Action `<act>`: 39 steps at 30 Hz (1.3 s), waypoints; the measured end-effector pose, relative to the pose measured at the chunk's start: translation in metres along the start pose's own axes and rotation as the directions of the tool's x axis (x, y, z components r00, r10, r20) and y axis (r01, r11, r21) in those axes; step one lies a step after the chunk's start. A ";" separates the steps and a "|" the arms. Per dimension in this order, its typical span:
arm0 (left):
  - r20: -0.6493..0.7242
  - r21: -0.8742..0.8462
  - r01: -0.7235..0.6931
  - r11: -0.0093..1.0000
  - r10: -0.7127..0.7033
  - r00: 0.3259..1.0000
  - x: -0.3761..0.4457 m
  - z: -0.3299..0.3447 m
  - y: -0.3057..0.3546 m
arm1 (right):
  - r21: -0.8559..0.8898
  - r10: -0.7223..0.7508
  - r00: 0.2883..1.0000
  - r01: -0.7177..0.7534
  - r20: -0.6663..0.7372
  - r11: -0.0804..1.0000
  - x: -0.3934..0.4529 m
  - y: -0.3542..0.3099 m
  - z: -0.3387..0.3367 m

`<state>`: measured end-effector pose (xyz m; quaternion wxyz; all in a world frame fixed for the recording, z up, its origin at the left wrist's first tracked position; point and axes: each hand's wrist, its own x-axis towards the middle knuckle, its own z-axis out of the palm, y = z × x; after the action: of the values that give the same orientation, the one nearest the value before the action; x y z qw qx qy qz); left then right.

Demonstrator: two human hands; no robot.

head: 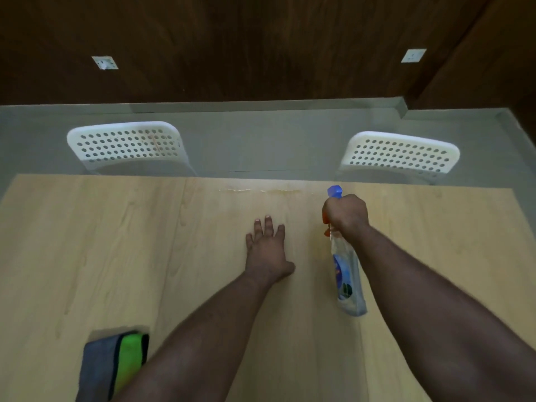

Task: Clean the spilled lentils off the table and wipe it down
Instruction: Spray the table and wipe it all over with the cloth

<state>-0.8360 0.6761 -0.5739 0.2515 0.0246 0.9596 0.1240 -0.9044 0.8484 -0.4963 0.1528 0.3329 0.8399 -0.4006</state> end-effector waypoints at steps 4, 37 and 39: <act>0.001 0.018 -0.014 1.000 0.014 1.000 -0.009 0.014 0.013 | 0.006 0.004 1.000 -0.004 -0.003 1.000 -0.005 0.023 -0.018; 0.086 0.125 -0.234 0.964 0.224 0.971 -0.255 0.154 -0.017 | -0.074 0.172 0.976 -0.163 0.137 0.984 -0.282 0.292 -0.012; 0.079 0.115 -0.228 0.967 0.220 0.972 -0.270 0.161 -0.027 | -0.065 0.176 0.976 -0.168 0.131 0.984 -0.301 0.300 -0.006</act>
<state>-0.5211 0.6563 -0.5880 0.2651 0.1526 0.9477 0.0911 -0.4800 0.8591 -0.5066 0.2527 0.3720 0.8059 -0.3851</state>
